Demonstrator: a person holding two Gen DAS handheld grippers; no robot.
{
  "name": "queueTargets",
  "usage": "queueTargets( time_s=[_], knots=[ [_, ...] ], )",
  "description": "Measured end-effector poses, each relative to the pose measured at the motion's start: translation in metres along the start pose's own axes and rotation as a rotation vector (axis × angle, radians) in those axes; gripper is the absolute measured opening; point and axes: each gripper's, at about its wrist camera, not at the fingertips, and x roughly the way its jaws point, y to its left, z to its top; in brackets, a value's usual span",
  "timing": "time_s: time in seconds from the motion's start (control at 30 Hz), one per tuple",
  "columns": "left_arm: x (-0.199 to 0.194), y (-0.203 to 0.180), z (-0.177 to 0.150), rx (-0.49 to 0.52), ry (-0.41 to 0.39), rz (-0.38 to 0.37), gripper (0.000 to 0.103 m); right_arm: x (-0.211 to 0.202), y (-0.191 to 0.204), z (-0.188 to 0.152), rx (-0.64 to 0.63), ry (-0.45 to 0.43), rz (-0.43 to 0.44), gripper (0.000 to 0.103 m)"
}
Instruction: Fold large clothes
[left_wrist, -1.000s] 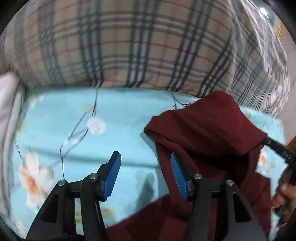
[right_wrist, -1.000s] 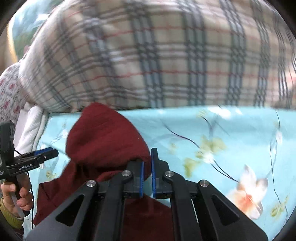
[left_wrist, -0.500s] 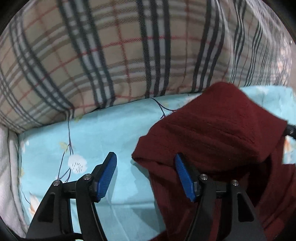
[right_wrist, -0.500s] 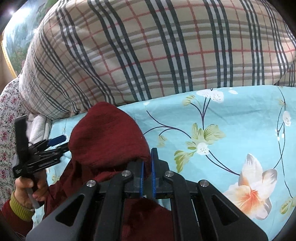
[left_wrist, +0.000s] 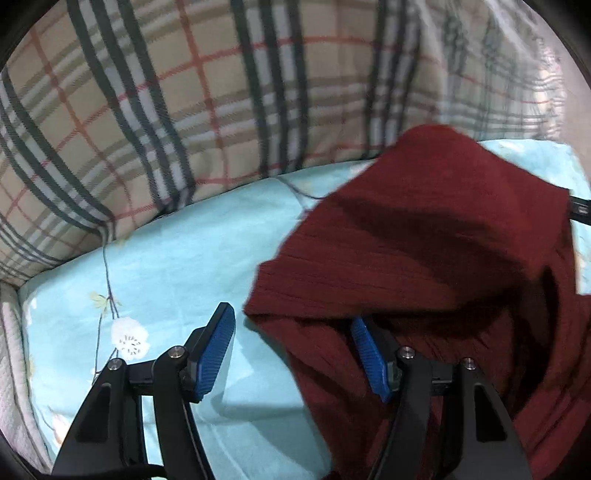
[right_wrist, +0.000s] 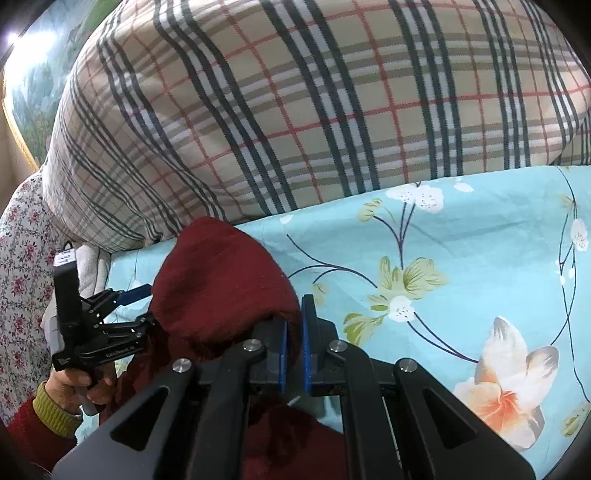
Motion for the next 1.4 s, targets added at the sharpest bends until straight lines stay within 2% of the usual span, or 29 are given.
queueTargets(
  time_s=[0.07,0.13,0.2,0.3,0.4,0.5,0.63,0.73,0.87,0.97,1.1,1.17,1.23,1.3,1.37,1.4],
  knots=[
    [0.008,0.0,0.007,-0.022,-0.009,0.004,0.013,0.0,-0.003,0.0,0.013,0.0,0.006,0.007],
    [0.003,0.004,0.013,-0.069,-0.04,-0.011,0.011,0.0,-0.003,0.0,0.013,0.0,-0.002,0.007],
    [-0.018,0.003,0.015,-0.095,-0.107,-0.015,0.01,-0.002,-0.003,0.0,0.014,-0.002,-0.002,0.007],
    [-0.063,-0.003,0.005,-0.083,-0.196,-0.019,0.009,-0.018,0.003,-0.001,0.001,-0.022,0.004,0.007],
    [-0.109,-0.009,-0.021,-0.074,-0.256,-0.046,0.009,-0.044,0.008,-0.007,-0.016,-0.04,0.027,0.007],
    [-0.149,-0.013,-0.064,-0.093,-0.272,-0.086,0.009,-0.077,0.012,-0.025,-0.034,-0.03,0.07,0.007],
    [-0.184,-0.032,-0.121,-0.135,-0.268,-0.135,0.009,-0.116,0.016,-0.074,-0.07,0.001,0.065,0.007],
    [-0.193,-0.049,-0.164,-0.156,-0.225,-0.158,0.01,-0.129,0.017,-0.12,-0.083,0.032,0.043,0.007],
    [-0.177,-0.064,-0.209,-0.146,-0.148,-0.133,0.01,-0.127,0.013,-0.176,-0.046,0.11,0.015,0.007],
    [-0.175,-0.064,-0.229,-0.16,-0.133,-0.135,0.01,-0.126,0.012,-0.196,-0.046,0.126,-0.013,0.007],
    [-0.187,-0.065,-0.236,-0.136,-0.143,-0.159,0.011,-0.139,0.015,-0.204,-0.039,0.104,-0.013,0.008],
    [-0.192,-0.068,-0.243,-0.114,-0.113,-0.161,0.019,-0.144,0.016,-0.207,-0.034,0.099,-0.016,0.009],
    [-0.197,-0.066,-0.25,-0.128,-0.079,-0.174,0.023,-0.145,0.018,-0.211,-0.033,0.116,-0.03,0.014],
    [-0.208,-0.058,-0.262,-0.158,-0.071,-0.205,0.025,-0.15,0.017,-0.214,-0.011,0.145,-0.06,0.025],
    [-0.221,-0.054,-0.272,-0.176,-0.062,-0.237,0.029,-0.166,0.012,-0.218,0.01,0.132,-0.054,0.028],
    [-0.227,-0.053,-0.276,-0.185,-0.067,-0.254,0.029,-0.174,0.013,-0.219,0.006,0.127,-0.055,0.035]
  ],
)
